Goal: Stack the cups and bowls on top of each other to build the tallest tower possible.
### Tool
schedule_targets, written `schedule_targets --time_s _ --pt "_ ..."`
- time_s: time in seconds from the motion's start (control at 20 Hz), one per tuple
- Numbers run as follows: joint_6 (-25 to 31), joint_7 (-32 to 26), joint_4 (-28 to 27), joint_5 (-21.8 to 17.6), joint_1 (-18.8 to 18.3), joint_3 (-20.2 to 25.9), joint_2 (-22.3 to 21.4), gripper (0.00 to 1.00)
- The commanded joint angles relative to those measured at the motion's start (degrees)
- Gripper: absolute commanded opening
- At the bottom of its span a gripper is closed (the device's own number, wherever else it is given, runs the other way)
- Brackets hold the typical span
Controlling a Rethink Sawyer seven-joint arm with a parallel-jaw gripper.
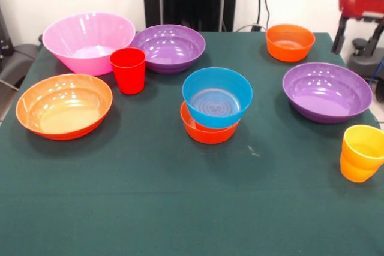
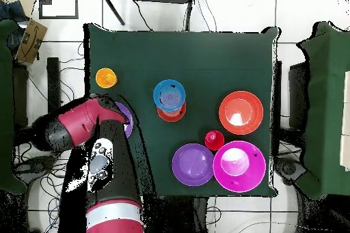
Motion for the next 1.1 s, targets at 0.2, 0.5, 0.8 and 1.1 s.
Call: schedule_targets --time_s 0.2,0.5,0.8,1.1 --pt "-8.7 11.2 -6.0 -1.9 3.4 -8.1 11.2 1.0" --pt "-8.8 9.1 -8.3 1.9 3.7 -7.4 13.9 1.0" --pt "-6.9 8.0 -8.1 3.8 4.1 -7.3 12.9 1.0" --pt "-6.9 8.6 -9.1 5.8 5.1 -8.0 14.2 1.0"
